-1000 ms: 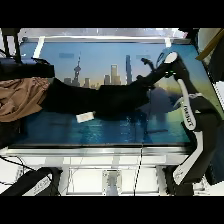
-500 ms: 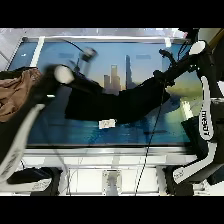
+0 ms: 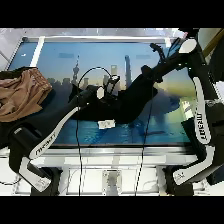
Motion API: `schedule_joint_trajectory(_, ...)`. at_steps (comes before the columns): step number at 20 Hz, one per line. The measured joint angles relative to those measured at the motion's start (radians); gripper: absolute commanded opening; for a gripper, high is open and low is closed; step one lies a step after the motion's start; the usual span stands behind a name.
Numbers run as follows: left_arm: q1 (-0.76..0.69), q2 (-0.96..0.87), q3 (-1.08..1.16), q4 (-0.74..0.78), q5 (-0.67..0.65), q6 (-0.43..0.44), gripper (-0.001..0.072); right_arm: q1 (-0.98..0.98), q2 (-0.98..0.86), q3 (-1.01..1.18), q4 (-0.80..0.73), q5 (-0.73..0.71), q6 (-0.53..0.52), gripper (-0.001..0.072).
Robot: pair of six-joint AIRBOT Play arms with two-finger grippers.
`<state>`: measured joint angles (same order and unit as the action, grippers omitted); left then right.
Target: Fold the clothes and pants, and hang the long-sleeved shirts on hangers.
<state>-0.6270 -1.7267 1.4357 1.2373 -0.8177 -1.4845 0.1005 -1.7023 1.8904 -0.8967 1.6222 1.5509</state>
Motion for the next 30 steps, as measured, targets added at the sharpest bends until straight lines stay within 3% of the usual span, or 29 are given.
schedule_joint_trajectory(3, 0.030, 0.030, 0.000, -0.005, -0.044, -0.001, 0.0010, 0.072, 0.000, 0.000, -0.021, -0.064, 0.046, 0.0019)
schedule_joint_trajectory(8, 0.169, 0.218, 0.000, 0.076, -0.241, -0.005, 0.0010, 0.226, -0.001, 0.000, -0.086, -0.205, 0.145, 0.0018)
schedule_joint_trajectory(12, 0.315, 0.408, 0.000, 0.210, -0.388, -0.005, 0.0010, 0.390, -0.029, 0.000, -0.130, -0.389, 0.199, 0.0018)
schedule_joint_trajectory(16, 0.439, 0.559, 0.000, 0.270, -0.455, -0.005, 0.0010, 0.569, -0.132, 0.000, -0.140, -0.658, 0.225, 0.0022)
schedule_joint_trajectory(17, 0.459, 0.586, 0.000, 0.275, -0.466, -0.005, 0.0011, 0.615, -0.164, 0.000, -0.130, -0.759, 0.228, 0.0149)
schedule_joint_trajectory(18, 0.477, 0.610, 0.000, 0.280, -0.470, -0.004, 0.0011, 0.655, -0.190, 0.000, -0.127, -0.859, 0.231, 0.0477)
schedule_joint_trajectory(19, 0.490, 0.628, 0.000, 0.285, -0.480, -0.004, 0.0011, 0.695, -0.215, 0.000, -0.122, -0.959, 0.233, 0.0523)
schedule_joint_trajectory(21, 0.507, 0.653, 0.000, 0.294, -0.496, -0.004, 0.0011, 0.750, -0.245, 0.005, -0.117, -1.081, 0.230, 0.0526)
schedule_joint_trajectory(23, 0.515, 0.666, 0.000, 0.299, -0.515, -0.003, 0.0011, 0.768, -0.256, 0.023, -0.133, -1.093, 0.192, 0.0525)
schedule_joint_trajectory(25, 0.520, 0.672, 0.000, 0.303, -0.523, -0.001, 0.0011, 0.743, -0.254, 0.049, -0.167, -1.007, 0.161, 0.0525)
schedule_joint_trajectory(29, 0.523, 0.678, 0.000, 0.306, -0.538, -0.001, 0.0011, 0.574, -0.211, 0.086, -0.281, -0.664, 0.109, 0.0528)
schedule_joint_trajectory(30, 0.524, 0.678, 0.000, 0.306, -0.539, -0.001, 0.0011, 0.517, -0.197, 0.090, -0.308, -0.570, 0.095, 0.0560)
